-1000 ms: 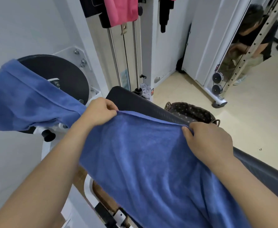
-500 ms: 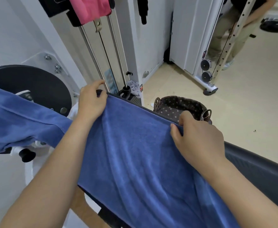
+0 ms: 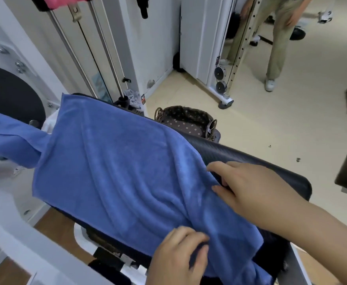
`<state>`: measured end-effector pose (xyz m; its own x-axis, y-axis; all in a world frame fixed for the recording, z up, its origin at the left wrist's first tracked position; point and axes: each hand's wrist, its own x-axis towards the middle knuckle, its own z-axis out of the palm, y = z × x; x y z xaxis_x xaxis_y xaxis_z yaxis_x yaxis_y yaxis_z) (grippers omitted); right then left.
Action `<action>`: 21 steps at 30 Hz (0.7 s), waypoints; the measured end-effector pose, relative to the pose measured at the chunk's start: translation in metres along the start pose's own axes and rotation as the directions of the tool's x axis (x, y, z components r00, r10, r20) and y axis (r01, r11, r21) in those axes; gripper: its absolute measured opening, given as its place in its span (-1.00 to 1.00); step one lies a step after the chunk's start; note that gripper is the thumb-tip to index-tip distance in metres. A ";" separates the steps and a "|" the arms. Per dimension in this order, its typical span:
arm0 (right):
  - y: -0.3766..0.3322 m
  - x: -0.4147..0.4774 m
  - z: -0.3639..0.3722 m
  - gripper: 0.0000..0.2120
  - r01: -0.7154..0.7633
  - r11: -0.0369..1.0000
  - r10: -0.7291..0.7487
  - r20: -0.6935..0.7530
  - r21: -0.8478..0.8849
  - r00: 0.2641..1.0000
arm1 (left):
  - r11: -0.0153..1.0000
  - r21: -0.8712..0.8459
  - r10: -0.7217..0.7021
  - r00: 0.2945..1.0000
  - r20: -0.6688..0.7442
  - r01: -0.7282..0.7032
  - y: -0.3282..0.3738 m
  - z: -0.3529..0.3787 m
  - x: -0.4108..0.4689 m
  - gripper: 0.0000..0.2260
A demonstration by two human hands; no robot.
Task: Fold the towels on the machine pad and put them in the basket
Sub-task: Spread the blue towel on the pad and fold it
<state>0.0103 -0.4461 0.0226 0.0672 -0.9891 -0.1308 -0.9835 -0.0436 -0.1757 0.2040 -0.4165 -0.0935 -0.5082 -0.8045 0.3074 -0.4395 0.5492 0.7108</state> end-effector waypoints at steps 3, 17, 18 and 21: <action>0.008 -0.023 0.011 -0.76 -0.023 0.996 0.021 -0.020 -0.088 1.000 | 0.998 -0.008 -0.057 0.998 -0.008 0.057 0.015 0.022 -0.015 -0.82; 0.043 -0.030 0.043 -0.84 -0.057 0.856 0.065 0.004 0.514 0.998 | 0.838 -0.107 -0.545 0.814 -0.201 0.534 0.077 0.087 -0.035 -0.37; 0.048 -0.028 0.038 -0.85 -0.094 0.737 0.086 0.045 0.669 0.995 | 0.800 -0.221 -0.598 0.770 -0.223 0.557 0.080 0.087 -0.034 -0.36; 0.059 -0.023 0.026 -0.85 -0.145 0.411 0.161 0.085 0.900 0.983 | 0.715 -0.386 -0.690 0.677 -0.254 0.583 0.088 0.076 -0.039 -0.41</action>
<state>-0.0448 -0.4224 -0.0097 -0.0779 -0.9677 -0.2397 -0.2631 0.2519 -0.9313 0.1284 -0.3196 -0.0906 0.1474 -0.9816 -0.1214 -0.3249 -0.1640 0.9314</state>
